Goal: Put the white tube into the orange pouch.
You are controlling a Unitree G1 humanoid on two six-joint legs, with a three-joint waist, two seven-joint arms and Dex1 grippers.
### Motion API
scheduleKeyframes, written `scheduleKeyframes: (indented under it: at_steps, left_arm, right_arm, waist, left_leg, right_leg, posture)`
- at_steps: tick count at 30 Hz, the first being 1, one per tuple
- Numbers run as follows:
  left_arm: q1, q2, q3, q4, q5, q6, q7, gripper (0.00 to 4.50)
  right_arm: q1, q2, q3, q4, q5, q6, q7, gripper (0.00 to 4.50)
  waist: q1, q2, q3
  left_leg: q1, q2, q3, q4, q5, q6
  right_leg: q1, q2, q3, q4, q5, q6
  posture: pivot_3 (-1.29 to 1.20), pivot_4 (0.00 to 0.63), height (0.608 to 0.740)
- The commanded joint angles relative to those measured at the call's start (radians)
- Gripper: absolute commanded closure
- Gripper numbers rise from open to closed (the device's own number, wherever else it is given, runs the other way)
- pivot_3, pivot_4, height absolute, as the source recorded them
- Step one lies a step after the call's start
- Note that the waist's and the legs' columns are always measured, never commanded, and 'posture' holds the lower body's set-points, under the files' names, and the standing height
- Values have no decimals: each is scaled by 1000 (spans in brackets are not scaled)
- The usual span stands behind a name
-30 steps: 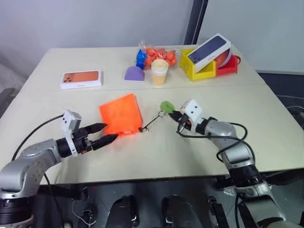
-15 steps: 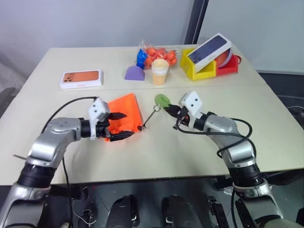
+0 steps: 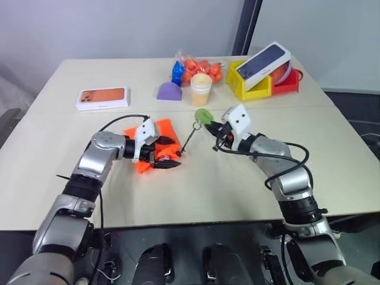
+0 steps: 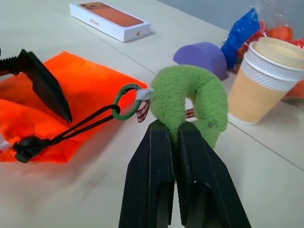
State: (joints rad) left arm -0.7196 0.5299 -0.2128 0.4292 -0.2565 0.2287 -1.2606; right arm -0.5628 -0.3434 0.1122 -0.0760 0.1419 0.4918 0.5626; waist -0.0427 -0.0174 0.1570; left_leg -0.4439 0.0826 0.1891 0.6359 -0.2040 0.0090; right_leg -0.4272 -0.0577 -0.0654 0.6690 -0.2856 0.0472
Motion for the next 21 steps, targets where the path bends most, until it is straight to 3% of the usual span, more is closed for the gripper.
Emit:
scheduleKeyframes:
  at_steps: [1, 8, 11, 13, 21]
  left_arm:
    - [-11, -5, 20, -38, -8, 51, 5, 64]
    - [39, -13, 23, -89, 7, 99, 61, 64]
    - [56, -15, 35, -118, -6, 125, 79, 862]
    - [68, -14, 38, -140, -10, 138, 87, 1785]
    - [92, -26, 61, -172, -28, 192, 120, 1785]
  right_arm:
    - [-9, 9, -8, -48, 9, -4, -9, 4500]
    - [-16, 14, 0, -39, 8, -6, -5, 4500]
    - [-14, 15, 4, -39, 8, -4, -3, 4500]
    - [-13, 16, 6, -40, 8, -3, -1, 4500]
    - [-10, 16, 12, -42, 9, 2, -1, 4500]
  waist:
    - [0, 0, 0]
    - [0, 0, 0]
    - [0, 0, 0]
    - [0, 0, 0]
    - [0, 0, 0]
  left_leg:
    - [0, 0, 0, 0, 0, 0]
    - [0, 0, 0, 1, 0, 0]
    - [0, 0, -1, 2, 0, 0]
    - [0, 0, -1, 2, 0, 0]
    - [0, 1, -1, 4, 0, 0]
  right_leg:
    - [0, 0, 0, 0, 0, 0]
    - [0, 0, 0, 1, 0, 0]
    - [0, 0, 0, 2, 0, 0]
    - [0, 0, 0, 3, 0, 0]
    - [0, 0, 1, 4, 0, 0]
  posture:
    - [0, 150, 740]
    - [0, 150, 740]
    - [0, 150, 740]
    - [0, 150, 740]
    - [0, 150, 740]
